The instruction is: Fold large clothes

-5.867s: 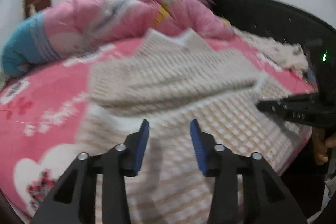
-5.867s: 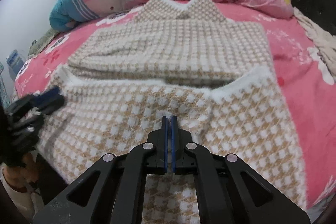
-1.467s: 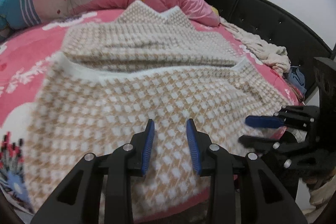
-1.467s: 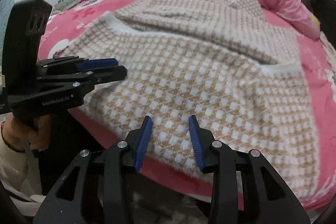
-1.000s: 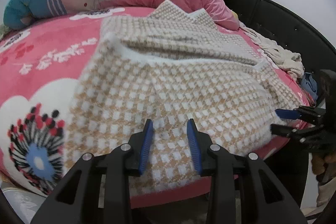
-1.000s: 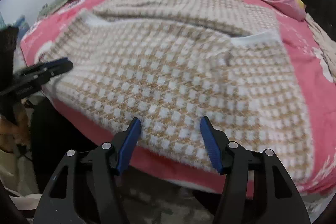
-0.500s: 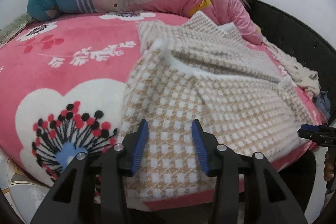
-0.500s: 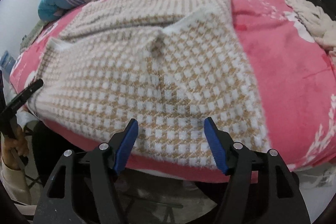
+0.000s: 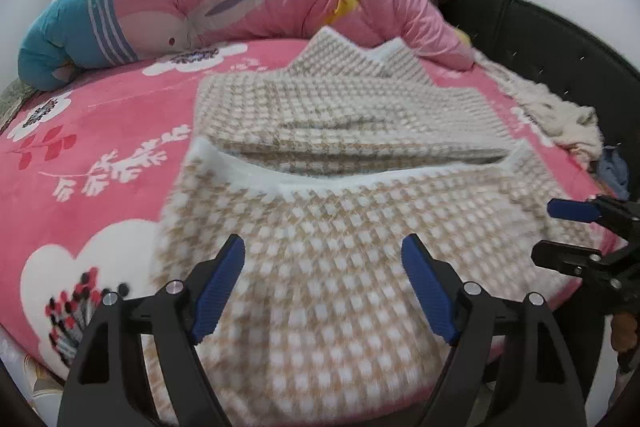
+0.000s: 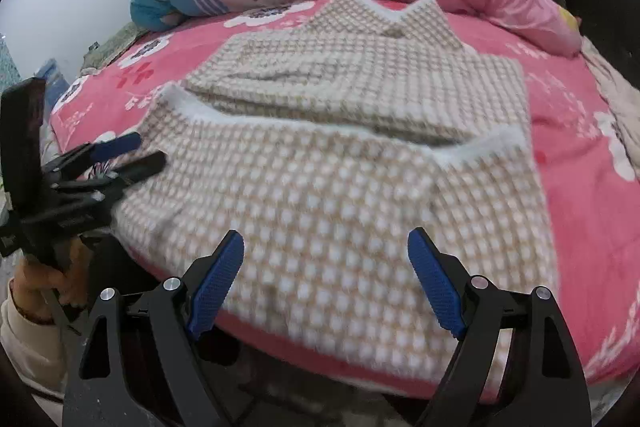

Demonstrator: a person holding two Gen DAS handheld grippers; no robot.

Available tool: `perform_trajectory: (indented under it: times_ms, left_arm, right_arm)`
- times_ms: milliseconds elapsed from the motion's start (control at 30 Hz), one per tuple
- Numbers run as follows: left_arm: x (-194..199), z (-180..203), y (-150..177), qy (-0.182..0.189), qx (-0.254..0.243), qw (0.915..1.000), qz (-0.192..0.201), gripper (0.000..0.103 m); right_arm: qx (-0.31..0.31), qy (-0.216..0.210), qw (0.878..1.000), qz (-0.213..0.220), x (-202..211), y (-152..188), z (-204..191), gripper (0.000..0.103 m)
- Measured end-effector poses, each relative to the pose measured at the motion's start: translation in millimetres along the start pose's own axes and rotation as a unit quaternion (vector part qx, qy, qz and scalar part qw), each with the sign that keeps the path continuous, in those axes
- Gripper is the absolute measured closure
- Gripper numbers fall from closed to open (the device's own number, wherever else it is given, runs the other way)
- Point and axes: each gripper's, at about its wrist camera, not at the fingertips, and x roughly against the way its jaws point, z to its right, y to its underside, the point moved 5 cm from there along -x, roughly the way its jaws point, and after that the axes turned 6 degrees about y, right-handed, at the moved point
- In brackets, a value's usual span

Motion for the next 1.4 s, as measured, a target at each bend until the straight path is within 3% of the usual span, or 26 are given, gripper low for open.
perform_trajectory:
  times_ms: [167, 267, 367, 667, 767, 1400]
  left_arm:
    - [-34.5, -10.8, -3.1, -0.024, 0.037, 0.9987, -0.023, 0.020]
    - [-45.8, -6.4, -3.0, -0.041, 0.017, 0.9986, -0.028, 0.010]
    - [-52.3, -0.8, -2.0, -0.059, -0.001, 0.9976, -0.036, 0.006]
    - [-54.6, -4.4, -3.2, -0.057, 0.010, 0.9970, -0.051, 0.006]
    - [-55.8, -4.6, -4.2, -0.057, 0.014, 0.9967, -0.057, 0.006]
    - [-57.2, -6.5, -5.2, -0.049, 0.030, 0.9961, -0.067, 0.006]
  right_arm:
    - [-0.027, 0.016, 1.000, 0.004, -16.3, -10.7, 11.7, 0.023]
    - [-0.031, 0.024, 0.999, -0.011, -37.5, -9.3, 16.0, 0.023]
    - [-0.033, 0.020, 0.999, -0.024, -55.8, -1.8, 17.8, 0.019]
    - [-0.040, 0.007, 0.999, -0.025, -55.0, -3.4, 23.6, 0.016]
    - [-0.052, -0.014, 0.998, -0.024, -56.4, -5.5, 22.0, 0.009]
    - [-0.044, -0.011, 0.999, -0.011, -55.7, -2.4, 18.3, 0.008]
